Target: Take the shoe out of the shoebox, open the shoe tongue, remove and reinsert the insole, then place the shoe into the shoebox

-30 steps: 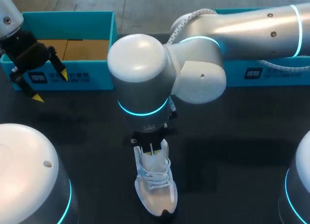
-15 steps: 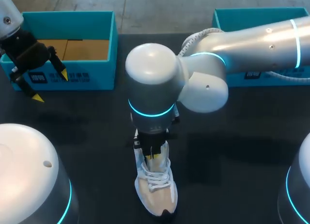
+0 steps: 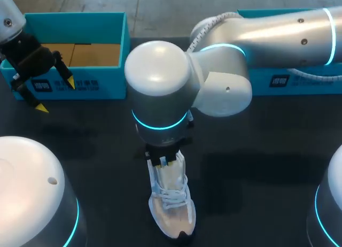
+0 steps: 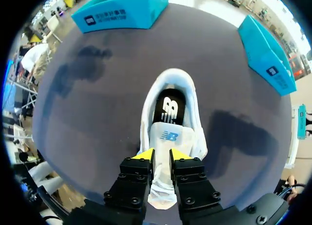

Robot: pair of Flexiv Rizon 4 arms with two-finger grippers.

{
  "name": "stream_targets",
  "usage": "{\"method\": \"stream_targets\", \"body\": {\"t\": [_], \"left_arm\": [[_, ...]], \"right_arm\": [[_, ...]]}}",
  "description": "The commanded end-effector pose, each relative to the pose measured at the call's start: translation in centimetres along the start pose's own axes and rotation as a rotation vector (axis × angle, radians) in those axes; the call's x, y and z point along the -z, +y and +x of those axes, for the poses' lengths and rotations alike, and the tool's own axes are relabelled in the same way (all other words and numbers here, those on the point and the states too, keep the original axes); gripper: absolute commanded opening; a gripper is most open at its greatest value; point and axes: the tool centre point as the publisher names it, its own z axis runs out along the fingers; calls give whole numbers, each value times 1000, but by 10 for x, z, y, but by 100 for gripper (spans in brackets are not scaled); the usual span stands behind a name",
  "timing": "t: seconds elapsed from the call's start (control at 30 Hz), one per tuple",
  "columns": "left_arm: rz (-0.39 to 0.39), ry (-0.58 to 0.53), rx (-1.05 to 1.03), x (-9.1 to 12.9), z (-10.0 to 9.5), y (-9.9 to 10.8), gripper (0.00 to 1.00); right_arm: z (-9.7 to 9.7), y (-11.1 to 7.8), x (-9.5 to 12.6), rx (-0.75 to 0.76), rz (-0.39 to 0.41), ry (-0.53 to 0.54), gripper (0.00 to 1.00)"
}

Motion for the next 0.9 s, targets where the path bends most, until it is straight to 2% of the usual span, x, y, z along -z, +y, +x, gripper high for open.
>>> {"method": "stream_targets", "body": {"t": [0.03,0.1,0.17,0.2,0.23,0.5,0.57,0.63,0.9], "left_arm": [[-2,1,0,0,0,0,100],[-2,1,0,0,0,0,100],[-2,1,0,0,0,0,100],[-2,1,0,0,0,0,100],[-2,1,0,0,0,0,100],[-2,1,0,0,0,0,100],[-2,1,0,0,0,0,100],[-2,1,0,0,0,0,100],[-2,1,0,0,0,0,100]], "right_arm": [[-7,4,12,53,-21,23,25],[-8,6,16,99,-53,47,34],[-9,9,21,175,-86,80,50],[-10,11,23,210,-85,86,96],[-11,12,24,247,-92,88,100],[-20,25,33,472,-47,111,100],[-18,28,34,623,-40,175,100],[-16,26,37,820,-65,299,100],[-16,26,37,820,-65,299,100]]}}
